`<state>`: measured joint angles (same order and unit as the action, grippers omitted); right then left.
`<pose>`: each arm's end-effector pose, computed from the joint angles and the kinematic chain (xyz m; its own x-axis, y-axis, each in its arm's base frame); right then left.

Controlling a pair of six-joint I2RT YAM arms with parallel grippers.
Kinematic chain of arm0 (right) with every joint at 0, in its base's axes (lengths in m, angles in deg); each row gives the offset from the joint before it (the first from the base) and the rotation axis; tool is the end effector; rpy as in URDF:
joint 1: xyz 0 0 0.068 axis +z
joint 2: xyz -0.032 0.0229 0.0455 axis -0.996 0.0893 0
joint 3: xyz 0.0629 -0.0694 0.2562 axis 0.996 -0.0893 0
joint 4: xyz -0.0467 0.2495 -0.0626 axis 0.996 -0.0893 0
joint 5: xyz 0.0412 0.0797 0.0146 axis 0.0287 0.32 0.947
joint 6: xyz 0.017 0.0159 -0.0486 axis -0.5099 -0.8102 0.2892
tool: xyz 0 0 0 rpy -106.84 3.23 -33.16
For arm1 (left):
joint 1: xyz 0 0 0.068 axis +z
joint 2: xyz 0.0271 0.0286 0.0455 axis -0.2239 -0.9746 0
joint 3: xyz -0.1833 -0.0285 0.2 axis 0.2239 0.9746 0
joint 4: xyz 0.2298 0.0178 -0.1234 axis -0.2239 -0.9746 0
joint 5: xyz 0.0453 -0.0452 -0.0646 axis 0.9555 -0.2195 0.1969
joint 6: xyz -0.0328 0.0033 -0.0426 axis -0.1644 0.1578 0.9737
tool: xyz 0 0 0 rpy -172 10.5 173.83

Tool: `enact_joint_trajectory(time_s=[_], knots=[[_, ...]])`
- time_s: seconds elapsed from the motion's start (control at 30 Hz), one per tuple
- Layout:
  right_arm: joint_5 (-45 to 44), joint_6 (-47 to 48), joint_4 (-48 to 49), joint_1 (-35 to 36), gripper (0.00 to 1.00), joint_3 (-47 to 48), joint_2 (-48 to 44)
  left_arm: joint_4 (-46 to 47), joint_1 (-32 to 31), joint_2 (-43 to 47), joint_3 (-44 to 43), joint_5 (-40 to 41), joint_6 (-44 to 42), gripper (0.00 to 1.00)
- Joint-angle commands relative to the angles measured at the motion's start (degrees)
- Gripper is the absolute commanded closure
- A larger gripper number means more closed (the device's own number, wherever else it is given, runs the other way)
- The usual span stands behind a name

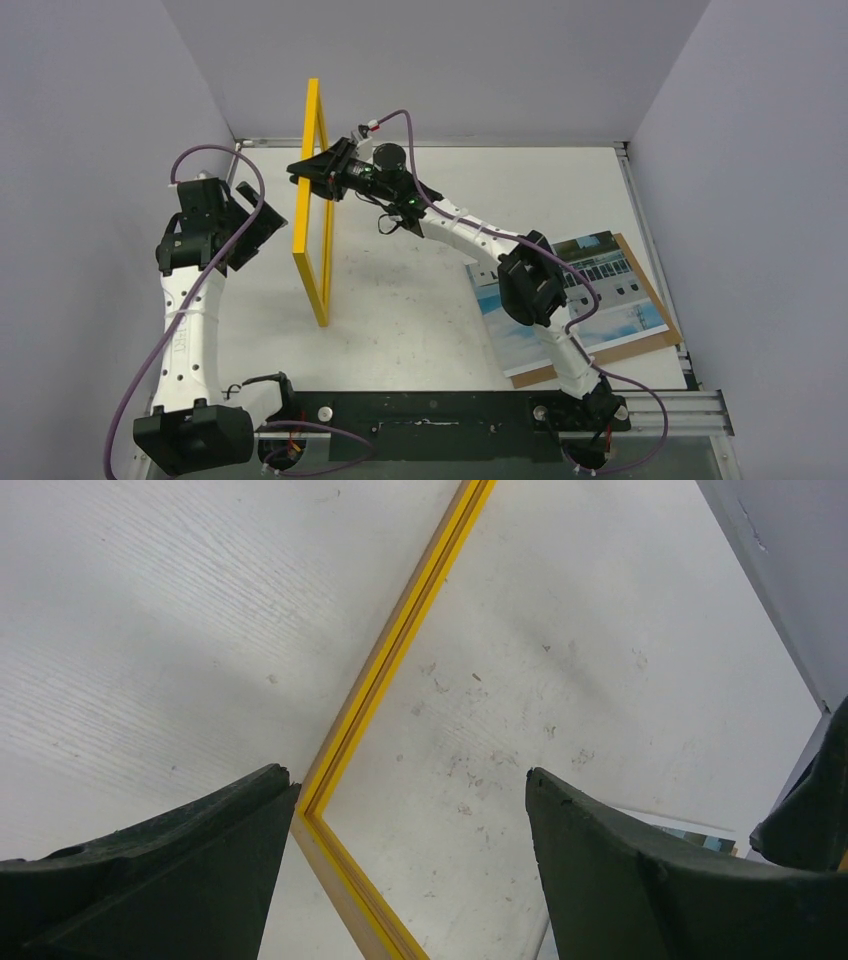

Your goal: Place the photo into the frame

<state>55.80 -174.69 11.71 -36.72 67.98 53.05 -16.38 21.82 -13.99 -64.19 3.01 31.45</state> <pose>0.3487 0.4160 0.3352 -0.9796 0.1962 0.0433 0.0188 -0.1254 0.9919 0.2123 0.0309 0.3621 -0.4805 -0.6990 -0.5296 -0.5158 0.7137 -0.4740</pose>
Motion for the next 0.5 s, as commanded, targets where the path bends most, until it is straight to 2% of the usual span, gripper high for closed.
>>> enact_joint_trajectory(time_s=[0.0, 0.3, 0.47], knots=[[0.7, 1.1, 9.0, 0.5, 0.76, 0.9, -1.3, 0.2, 0.8, -0.1, -2.4, -0.2, -1.4, 0.16], [3.6, 0.6, 14.4, -1.4, 0.7, -12.3, -6.2, 1.1, 1.2, -1.2, -1.9, -2.1, -2.2, 0.16], [4.3, 2.3, 14.4, -5.0, 0.57, -22.9, -12.6, 1.8, 1.6, -1.9, -2.0, -3.4, -2.9, 0.16]])
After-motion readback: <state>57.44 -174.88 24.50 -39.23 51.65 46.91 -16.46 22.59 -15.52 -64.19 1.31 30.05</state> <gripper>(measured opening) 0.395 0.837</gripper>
